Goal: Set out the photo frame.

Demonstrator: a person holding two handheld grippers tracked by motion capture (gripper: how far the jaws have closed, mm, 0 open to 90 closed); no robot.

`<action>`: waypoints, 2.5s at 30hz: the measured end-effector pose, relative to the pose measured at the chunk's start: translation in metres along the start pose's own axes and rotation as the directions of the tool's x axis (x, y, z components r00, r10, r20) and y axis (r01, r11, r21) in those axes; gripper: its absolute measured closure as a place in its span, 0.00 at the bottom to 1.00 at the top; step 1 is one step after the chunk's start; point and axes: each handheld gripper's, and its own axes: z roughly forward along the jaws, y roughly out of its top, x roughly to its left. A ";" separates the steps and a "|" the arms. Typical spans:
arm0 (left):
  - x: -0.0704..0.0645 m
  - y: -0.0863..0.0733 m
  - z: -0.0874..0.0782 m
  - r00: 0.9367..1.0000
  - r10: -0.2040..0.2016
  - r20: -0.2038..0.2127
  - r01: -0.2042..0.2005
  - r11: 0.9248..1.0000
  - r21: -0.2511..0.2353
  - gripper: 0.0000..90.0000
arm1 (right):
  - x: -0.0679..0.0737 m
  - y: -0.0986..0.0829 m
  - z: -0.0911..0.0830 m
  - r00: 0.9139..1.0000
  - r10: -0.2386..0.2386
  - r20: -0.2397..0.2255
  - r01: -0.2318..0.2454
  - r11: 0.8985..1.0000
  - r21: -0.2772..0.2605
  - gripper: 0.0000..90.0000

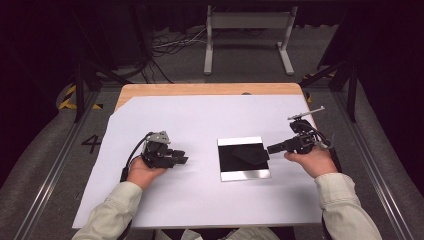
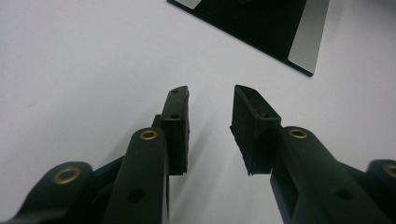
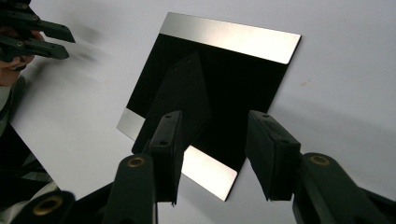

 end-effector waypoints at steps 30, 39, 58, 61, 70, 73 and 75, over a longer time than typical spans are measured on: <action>-0.001 0.000 0.000 1.000 0.000 -0.001 0.000 1.000 -0.003 0.75 | 0.006 0.000 0.031 0.990 0.099 -0.096 -0.094 0.994 0.056 0.50; -0.001 0.000 0.000 1.000 0.002 -0.002 -0.002 1.000 -0.003 0.75 | 0.007 0.002 0.040 0.988 0.109 -0.114 -0.099 0.991 0.090 0.49; -0.001 0.000 0.001 1.000 0.000 -0.001 0.000 1.000 -0.003 0.74 | 0.011 0.004 0.044 0.987 0.107 -0.117 -0.092 0.987 0.130 0.53; -0.001 0.000 0.001 1.000 0.001 -0.002 -0.001 1.000 -0.003 0.74 | 0.013 0.004 0.043 0.987 0.110 -0.114 -0.095 0.987 0.129 0.55; -0.001 0.000 0.001 1.000 0.000 0.000 0.000 1.000 -0.003 0.74 | 0.015 0.004 0.038 0.985 0.118 -0.129 -0.103 0.988 0.115 0.63; -0.001 0.000 0.001 1.000 0.001 0.000 -0.001 1.000 -0.004 0.74 | 0.018 0.005 0.037 0.985 0.110 -0.134 -0.095 0.989 0.115 0.64; -0.001 0.000 0.001 1.000 0.000 0.000 0.000 1.000 -0.004 0.74 | 0.019 0.006 0.035 0.986 0.098 -0.139 -0.081 0.989 0.122 0.65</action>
